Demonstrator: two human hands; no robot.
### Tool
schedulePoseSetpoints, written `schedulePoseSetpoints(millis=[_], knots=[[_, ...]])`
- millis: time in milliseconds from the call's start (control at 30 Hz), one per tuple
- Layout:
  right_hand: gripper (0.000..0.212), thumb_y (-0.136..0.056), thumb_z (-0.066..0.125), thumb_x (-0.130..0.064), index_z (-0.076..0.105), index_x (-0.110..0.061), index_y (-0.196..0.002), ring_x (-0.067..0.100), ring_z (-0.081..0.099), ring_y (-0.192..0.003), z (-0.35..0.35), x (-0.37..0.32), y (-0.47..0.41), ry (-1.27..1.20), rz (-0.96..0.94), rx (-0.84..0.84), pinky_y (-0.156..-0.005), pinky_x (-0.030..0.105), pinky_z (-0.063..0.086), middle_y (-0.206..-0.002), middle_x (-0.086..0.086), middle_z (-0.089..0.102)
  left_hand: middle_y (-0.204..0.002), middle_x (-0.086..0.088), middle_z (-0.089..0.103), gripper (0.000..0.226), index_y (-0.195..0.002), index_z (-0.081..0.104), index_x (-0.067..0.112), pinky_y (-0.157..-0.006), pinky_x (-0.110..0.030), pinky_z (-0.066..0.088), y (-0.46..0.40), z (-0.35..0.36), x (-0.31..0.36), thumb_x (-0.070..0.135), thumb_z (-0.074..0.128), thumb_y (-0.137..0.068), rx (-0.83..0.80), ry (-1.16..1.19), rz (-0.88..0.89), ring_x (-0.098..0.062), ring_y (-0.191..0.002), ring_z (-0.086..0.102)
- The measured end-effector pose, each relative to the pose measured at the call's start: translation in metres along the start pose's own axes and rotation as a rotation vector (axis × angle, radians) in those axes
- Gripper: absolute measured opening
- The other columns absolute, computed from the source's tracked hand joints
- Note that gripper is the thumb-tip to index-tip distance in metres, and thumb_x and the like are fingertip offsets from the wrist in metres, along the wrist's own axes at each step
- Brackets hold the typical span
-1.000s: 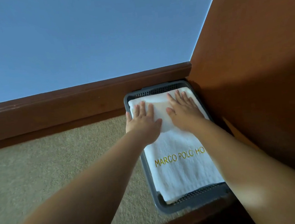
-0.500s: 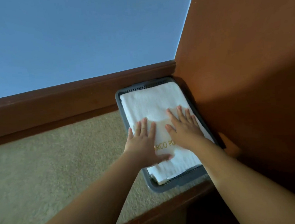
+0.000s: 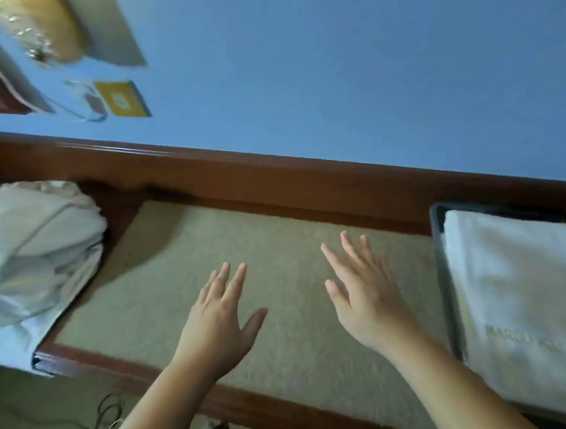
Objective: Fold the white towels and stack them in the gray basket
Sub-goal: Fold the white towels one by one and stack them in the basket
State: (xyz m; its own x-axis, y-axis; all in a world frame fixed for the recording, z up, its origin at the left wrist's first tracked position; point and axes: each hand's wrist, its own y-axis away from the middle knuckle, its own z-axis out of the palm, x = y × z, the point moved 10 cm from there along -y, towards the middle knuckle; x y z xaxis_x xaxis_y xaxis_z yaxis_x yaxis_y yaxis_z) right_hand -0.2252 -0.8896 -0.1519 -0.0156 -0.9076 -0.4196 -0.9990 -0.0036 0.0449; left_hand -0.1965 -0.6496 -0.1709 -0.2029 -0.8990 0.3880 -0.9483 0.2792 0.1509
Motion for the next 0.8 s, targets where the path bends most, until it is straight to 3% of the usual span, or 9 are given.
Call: schedulePoseSetpoints(millis=[200, 433, 633, 800], knots=[[0.066, -0.107, 0.041, -0.049, 0.011, -0.039, -0.164, 0.032, -0.007, -0.160, 0.064, -0.191, -0.085, 0.038, -0.295, -0.164, -0.129, 0.054, 0.003, -0.174, -0.001, -0.007, -0.173, 0.005, 0.015, 0.083, -0.166, 0.016, 0.036, -0.128, -0.042, 0.019, 0.044, -0.103, -0.161, 0.065, 0.053, -0.097, 0.265, 0.126, -0.338, -0.021, -0.159, 0.012], [0.068, -0.106, 0.043, -0.050, 0.011, -0.038, -0.165, 0.032, 0.000, -0.160, 0.155, -0.395, -0.155, 0.104, -0.511, -0.301, -0.128, 0.051, 0.011, -0.174, 0.000, -0.003, -0.167, 0.007, 0.030, 0.076, -0.161, 0.032, 0.037, -0.123, -0.042, 0.030, 0.079, -0.148, -0.343, 0.063, 0.059, -0.094, 0.372, 0.266, -0.574, -0.020, -0.154, 0.024], [0.072, -0.103, 0.049, -0.045, 0.013, -0.034, -0.164, 0.028, 0.008, -0.158, 0.242, -0.536, -0.234, 0.091, -0.466, -0.396, -0.125, 0.047, 0.025, -0.173, 0.003, 0.007, -0.164, 0.012, 0.032, 0.069, -0.156, 0.037, 0.038, -0.121, -0.037, 0.034, 0.057, -0.200, -0.492, 0.058, 0.062, -0.095, 0.426, 0.339, -0.628, -0.015, -0.150, 0.028], [0.072, -0.099, 0.058, -0.043, 0.022, -0.030, -0.160, 0.027, 0.027, -0.150, 0.280, -0.612, -0.310, 0.108, -0.364, -0.365, -0.117, 0.047, 0.038, -0.163, 0.004, 0.027, -0.160, 0.014, 0.036, 0.061, -0.151, 0.040, 0.042, -0.112, -0.041, 0.045, -0.002, -0.242, -0.582, 0.058, 0.058, -0.095, 0.411, 0.350, -0.566, -0.016, -0.143, 0.043]])
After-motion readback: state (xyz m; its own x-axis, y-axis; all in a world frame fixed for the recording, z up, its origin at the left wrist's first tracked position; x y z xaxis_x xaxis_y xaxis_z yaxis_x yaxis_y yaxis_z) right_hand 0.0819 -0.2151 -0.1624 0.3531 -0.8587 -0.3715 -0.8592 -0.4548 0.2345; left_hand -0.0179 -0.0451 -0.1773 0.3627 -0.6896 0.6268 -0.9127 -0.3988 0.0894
